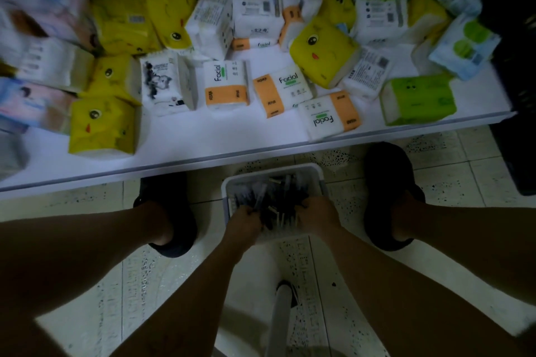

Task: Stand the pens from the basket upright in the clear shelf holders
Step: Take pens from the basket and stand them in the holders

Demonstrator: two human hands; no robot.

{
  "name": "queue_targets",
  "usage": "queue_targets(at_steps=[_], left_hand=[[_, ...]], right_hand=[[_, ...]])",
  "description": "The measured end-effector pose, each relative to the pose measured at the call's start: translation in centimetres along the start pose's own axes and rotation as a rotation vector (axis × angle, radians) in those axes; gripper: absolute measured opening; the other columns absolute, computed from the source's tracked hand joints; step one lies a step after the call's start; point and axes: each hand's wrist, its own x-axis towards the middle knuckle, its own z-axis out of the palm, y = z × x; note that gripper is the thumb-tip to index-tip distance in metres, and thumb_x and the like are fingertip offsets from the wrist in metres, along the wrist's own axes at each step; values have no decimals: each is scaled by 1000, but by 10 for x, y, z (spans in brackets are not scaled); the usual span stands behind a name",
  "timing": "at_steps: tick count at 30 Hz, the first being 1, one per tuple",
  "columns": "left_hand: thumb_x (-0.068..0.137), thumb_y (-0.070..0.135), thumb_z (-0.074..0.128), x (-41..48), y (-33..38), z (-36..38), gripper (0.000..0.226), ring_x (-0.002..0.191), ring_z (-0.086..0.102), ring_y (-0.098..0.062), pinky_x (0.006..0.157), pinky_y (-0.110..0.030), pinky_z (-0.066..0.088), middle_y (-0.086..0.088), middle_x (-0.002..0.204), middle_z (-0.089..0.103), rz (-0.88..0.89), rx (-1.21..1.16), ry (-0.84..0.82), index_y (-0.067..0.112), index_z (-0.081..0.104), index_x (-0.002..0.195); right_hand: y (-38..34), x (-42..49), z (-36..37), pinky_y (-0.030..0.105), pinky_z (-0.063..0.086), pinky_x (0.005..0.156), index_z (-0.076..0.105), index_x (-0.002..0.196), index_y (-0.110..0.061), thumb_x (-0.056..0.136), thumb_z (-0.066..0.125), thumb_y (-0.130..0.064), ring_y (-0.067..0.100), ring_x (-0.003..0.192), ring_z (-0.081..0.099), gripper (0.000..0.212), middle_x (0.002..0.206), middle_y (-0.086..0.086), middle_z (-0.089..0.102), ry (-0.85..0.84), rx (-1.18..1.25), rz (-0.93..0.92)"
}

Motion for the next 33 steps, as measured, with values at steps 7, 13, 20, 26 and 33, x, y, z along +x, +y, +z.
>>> queue_targets(at_steps=[7,13,20,26,33], left_hand=[[102,28,36,-27,21,-7,14,110,56,-29,105,-52,39,-11,115,60,278,39,173,29,50,106],[95,12,39,-48,34,-9,21,88,63,-37,86,-50,52,-19,96,65,301,-6,192,15,57,106],[98,45,43,-119,79,-42,21,62,57,-13,54,-25,40,5,72,60,673,14,330,26,50,105],[101,38,38,-170,134,-65,22,52,54,-15,54,-33,46,-2,66,63,850,-41,365,18,48,103],[98,23,52,-240,202,-83,16,68,64,-16,67,-37,57,-7,75,63,1042,-89,344,15,58,87]], right_hand=[[-2,-41,-14,37,57,81,70,91,-9,83,72,-12,24,85,64,9,93,12,68,86,177,-51],[-17,-81,-23,35,53,68,57,109,-6,91,49,0,26,88,56,21,101,14,58,44,264,-191],[-57,-133,-65,27,38,58,60,84,-15,101,44,-30,15,67,54,28,74,1,59,266,387,-397],[-94,-179,-106,27,44,52,58,93,-29,101,48,-18,11,48,52,17,62,2,55,390,613,-616],[-131,-238,-180,10,38,61,61,97,-14,103,40,-24,6,75,54,24,87,-5,59,658,547,-809]])
